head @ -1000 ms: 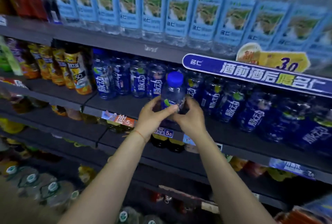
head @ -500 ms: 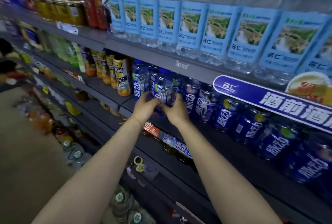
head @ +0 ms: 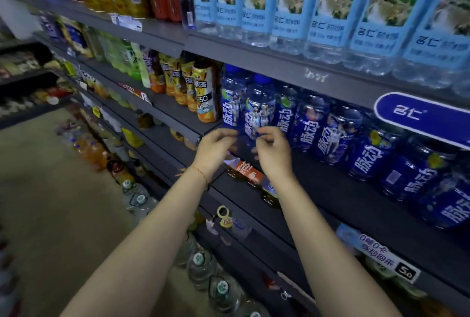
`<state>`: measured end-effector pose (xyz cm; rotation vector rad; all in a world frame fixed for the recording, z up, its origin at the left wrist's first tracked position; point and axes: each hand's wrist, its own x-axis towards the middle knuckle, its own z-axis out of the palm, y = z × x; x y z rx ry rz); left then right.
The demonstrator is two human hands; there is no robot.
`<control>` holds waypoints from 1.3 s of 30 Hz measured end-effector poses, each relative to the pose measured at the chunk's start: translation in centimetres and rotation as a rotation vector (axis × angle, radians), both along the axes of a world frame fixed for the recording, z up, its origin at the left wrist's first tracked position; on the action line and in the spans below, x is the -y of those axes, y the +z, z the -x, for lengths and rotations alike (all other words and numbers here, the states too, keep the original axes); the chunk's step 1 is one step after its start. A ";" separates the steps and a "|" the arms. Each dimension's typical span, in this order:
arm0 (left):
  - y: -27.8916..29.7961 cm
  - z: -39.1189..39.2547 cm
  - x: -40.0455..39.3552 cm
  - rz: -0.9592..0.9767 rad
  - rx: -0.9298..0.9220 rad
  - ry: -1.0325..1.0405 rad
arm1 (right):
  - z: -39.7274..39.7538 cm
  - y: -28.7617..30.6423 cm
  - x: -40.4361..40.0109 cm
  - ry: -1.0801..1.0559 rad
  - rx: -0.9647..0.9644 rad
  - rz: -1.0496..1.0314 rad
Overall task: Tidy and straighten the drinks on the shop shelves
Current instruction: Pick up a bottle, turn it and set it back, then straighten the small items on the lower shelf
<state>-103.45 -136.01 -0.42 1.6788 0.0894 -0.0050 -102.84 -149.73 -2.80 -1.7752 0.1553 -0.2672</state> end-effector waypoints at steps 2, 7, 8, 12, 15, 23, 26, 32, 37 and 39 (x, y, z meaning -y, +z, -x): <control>-0.9 0.7 -3.4 -0.024 0.007 0.044 | 0.9 -0.2 -2.2 0.032 -0.007 -0.030; -4.2 1.5 -15.3 -0.057 -0.036 0.159 | 2.3 -1.3 -11.0 0.140 -0.076 -0.014; -4.9 1.8 -17.9 -0.055 -0.043 0.171 | 2.3 -1.8 -13.3 0.159 -0.098 -0.011; -7.1 2.0 -29.0 -0.051 -0.082 0.214 | 1.7 -3.9 -23.5 0.206 -0.178 0.042; -7.9 1.2 -36.9 -0.033 -0.097 0.247 | 0.4 -4.9 -32.1 0.260 -0.206 0.097; -10.4 -2.0 -52.2 -0.001 -0.207 0.247 | -4.0 -7.8 -49.2 0.414 -0.290 0.144; -11.6 -5.3 -56.5 0.033 -0.256 0.261 | -7.5 -9.2 -53.4 0.410 -0.340 0.172; -14.8 -15.4 -63.2 0.013 -0.346 0.222 | -19.2 -13.9 -60.6 0.210 -0.377 0.142; -15.8 -25.9 -67.1 -0.073 -0.411 0.139 | -32.0 -14.8 -62.9 -0.192 -0.361 0.095; -15.9 -29.7 -67.9 -0.089 -0.409 0.097 | -36.3 -14.4 -62.6 -0.301 -0.419 0.088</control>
